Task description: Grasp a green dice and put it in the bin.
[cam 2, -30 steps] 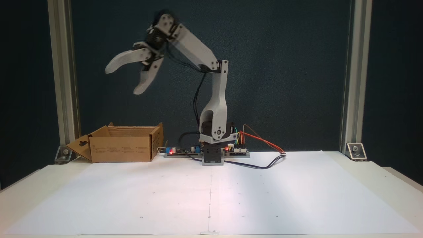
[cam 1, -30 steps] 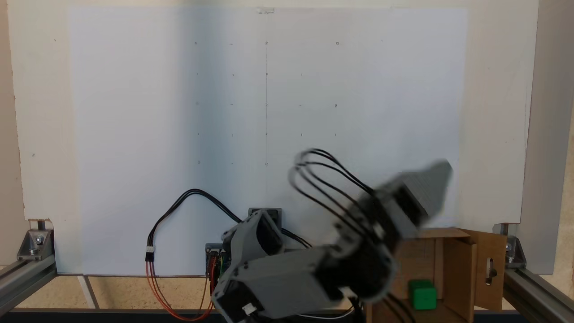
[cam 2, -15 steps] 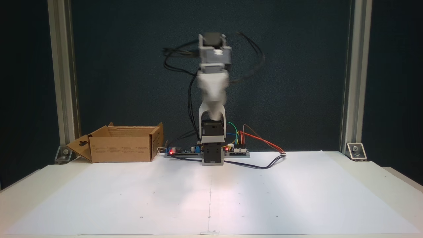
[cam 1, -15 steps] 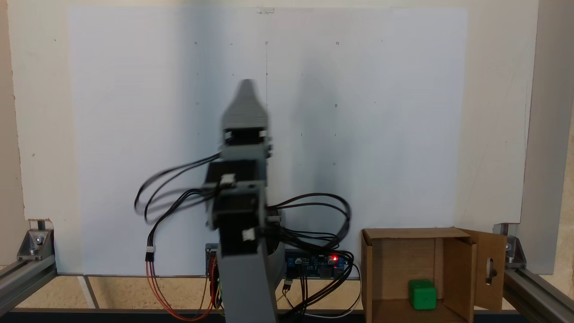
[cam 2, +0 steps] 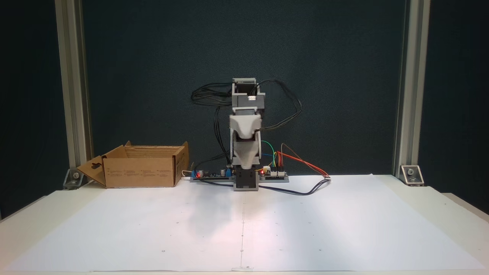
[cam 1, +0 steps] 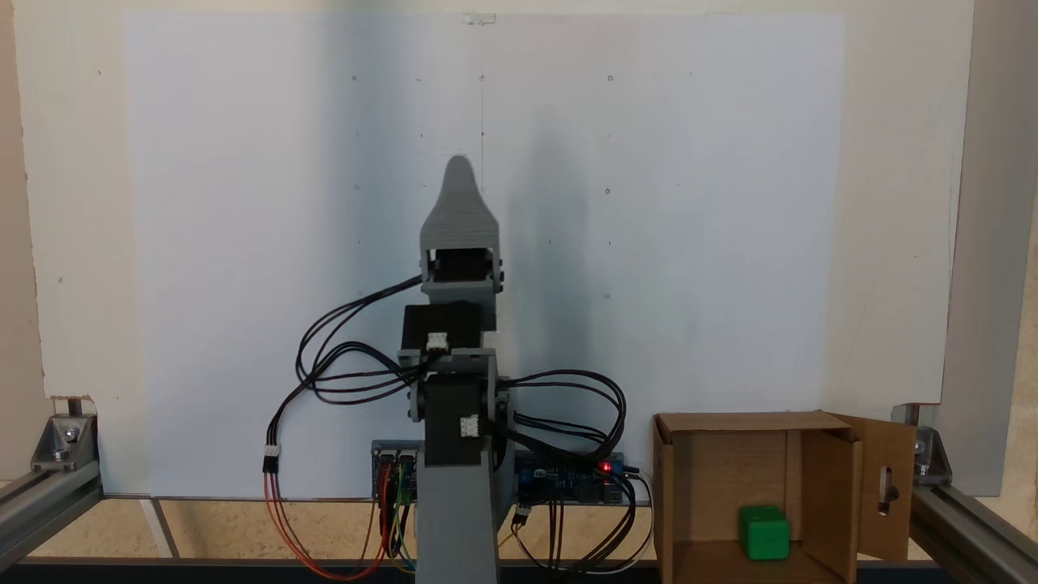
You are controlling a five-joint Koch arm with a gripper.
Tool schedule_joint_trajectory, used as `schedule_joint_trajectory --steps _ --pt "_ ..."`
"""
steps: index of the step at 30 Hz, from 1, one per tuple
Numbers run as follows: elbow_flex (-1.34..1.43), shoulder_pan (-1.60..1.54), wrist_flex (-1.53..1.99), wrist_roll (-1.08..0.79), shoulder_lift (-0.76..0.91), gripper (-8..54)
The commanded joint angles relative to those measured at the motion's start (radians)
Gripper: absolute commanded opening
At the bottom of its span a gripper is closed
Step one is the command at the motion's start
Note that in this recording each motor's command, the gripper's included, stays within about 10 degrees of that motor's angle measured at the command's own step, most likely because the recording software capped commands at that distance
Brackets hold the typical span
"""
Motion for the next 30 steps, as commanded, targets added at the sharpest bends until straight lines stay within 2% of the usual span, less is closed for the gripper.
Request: schedule_joint_trajectory --steps 1,9,30 --pt "-0.002 0.060 -0.162 -0.008 0.112 46.1" --pt "0.273 0.109 -0.521 -0.009 0.112 42.9" --pt "0.575 0.097 -1.373 -0.008 0.112 42.5"
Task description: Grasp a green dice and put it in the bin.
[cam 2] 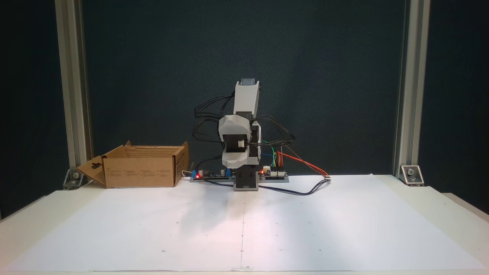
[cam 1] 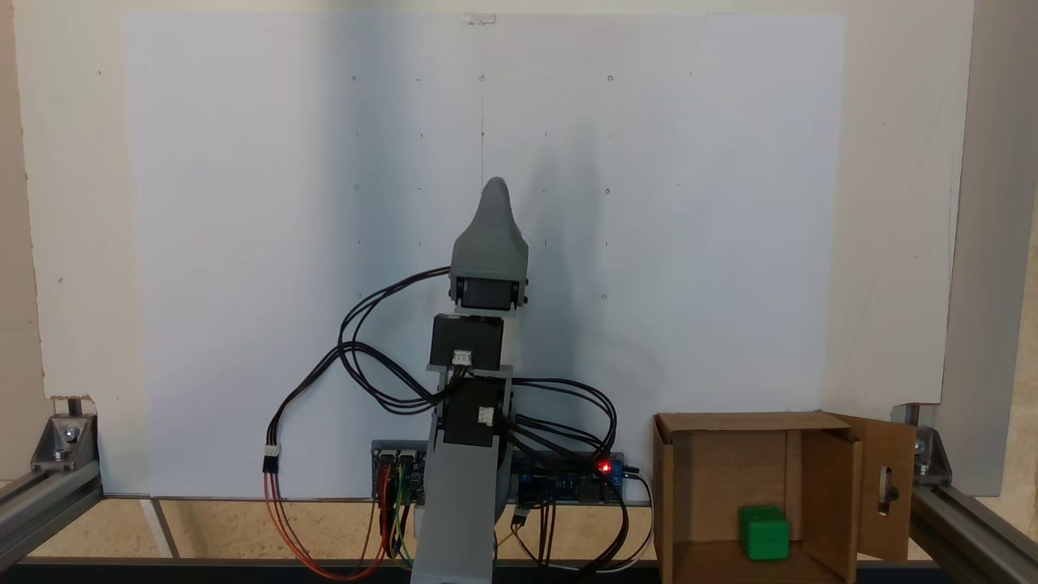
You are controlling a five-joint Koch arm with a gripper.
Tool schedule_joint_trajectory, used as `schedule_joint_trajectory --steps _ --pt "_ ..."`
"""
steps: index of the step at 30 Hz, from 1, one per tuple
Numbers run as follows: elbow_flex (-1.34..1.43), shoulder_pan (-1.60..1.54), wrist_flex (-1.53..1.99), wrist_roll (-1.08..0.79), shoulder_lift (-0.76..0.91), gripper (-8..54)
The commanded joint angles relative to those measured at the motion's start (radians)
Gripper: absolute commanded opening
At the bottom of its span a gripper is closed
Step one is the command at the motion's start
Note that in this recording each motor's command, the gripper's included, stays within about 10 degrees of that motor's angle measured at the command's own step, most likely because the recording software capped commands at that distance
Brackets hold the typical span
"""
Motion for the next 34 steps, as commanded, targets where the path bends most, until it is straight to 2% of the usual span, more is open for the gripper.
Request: schedule_joint_trajectory --steps 1,9,16,34 --pt "-0.002 -0.002 -0.165 -0.008 0.112 42.5" --pt "0.153 -0.003 -0.471 -0.006 0.112 44.2" --pt "0.247 -0.002 -0.482 -0.006 0.110 44.6" --pt "0.247 -0.054 -0.477 -0.008 0.107 44.6"
